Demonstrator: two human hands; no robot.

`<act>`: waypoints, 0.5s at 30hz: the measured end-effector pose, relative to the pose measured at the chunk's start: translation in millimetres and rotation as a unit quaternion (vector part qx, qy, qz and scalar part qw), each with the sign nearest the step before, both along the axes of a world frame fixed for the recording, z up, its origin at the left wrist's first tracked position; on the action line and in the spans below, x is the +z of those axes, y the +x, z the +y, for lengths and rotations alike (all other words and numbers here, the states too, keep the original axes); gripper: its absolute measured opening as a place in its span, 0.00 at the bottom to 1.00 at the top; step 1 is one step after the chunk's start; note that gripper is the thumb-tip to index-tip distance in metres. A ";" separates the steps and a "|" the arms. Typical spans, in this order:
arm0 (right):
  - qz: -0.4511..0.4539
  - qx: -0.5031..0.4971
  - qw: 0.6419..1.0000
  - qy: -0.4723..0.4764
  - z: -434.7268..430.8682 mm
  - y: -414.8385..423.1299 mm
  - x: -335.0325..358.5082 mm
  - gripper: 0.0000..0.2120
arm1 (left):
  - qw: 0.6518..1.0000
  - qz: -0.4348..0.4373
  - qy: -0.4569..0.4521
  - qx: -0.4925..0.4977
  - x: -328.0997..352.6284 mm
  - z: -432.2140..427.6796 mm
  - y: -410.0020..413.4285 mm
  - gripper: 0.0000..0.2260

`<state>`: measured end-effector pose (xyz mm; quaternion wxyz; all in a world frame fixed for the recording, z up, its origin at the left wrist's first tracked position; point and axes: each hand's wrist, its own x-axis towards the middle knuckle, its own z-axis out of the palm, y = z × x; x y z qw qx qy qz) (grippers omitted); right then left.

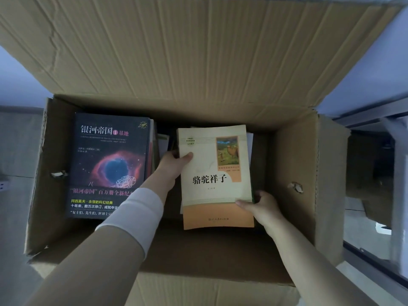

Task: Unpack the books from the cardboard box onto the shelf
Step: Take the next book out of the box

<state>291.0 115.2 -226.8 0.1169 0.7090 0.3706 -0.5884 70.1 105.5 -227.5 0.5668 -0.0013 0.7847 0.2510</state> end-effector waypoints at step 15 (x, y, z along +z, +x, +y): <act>0.111 -0.060 0.992 -0.021 -7.2 24.9 51.6 0.22 | 0.993 -0.060 0.100 -0.014 65.7 -9.0 -12.5 0.19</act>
